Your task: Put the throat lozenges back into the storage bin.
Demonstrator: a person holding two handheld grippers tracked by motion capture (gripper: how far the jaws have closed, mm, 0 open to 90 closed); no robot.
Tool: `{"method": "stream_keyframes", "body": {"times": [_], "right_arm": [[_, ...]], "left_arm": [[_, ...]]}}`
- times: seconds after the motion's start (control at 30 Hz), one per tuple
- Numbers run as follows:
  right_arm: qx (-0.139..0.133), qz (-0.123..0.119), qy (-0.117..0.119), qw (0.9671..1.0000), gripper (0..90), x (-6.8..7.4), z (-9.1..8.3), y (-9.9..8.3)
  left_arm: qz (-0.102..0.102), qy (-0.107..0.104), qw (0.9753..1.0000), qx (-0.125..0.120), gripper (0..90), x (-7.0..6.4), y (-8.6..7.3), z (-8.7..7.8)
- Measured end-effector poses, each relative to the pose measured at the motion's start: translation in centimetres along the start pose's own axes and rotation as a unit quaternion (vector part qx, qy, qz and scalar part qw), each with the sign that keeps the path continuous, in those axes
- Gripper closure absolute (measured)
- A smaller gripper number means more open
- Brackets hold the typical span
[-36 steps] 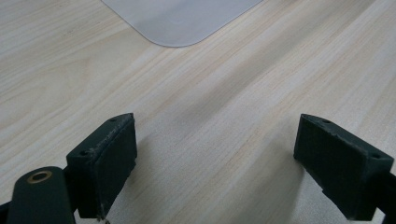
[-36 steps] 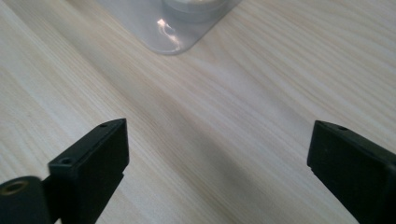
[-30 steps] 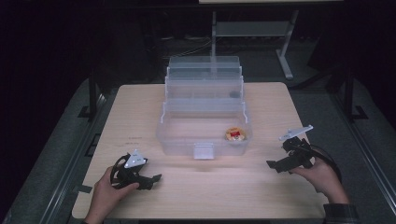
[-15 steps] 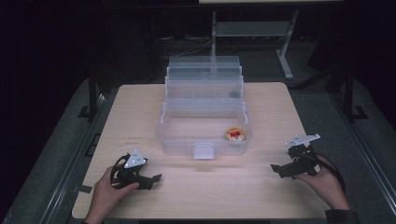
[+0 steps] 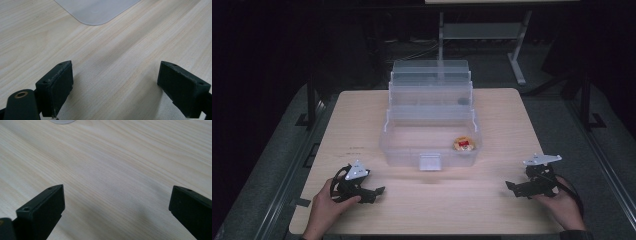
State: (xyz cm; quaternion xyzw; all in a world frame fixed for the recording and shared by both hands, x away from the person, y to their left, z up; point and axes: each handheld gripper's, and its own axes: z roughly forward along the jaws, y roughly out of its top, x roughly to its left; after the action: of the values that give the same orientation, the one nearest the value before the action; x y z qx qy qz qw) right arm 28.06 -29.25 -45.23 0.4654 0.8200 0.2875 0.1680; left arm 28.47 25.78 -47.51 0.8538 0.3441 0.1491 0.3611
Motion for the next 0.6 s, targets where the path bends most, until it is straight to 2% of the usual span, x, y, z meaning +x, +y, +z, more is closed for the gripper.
{"method": "stream_keyframes", "body": {"times": [0.13, 0.6], "right_arm": [[-0.008, 0.002, 0.005, 1.0000, 0.1, 0.0, 0.3, -0.5], [-0.010, 0.000, 0.007, 0.9999, 0.0, 0.0, 1.7, -1.7]], "left_arm": [[0.000, 0.000, 1.0000, 0.000, 12.3, 0.0, 0.0, 0.0], [0.000, 0.000, 1.0000, 0.000, 12.3, 0.0, 0.0, 0.0]]}}
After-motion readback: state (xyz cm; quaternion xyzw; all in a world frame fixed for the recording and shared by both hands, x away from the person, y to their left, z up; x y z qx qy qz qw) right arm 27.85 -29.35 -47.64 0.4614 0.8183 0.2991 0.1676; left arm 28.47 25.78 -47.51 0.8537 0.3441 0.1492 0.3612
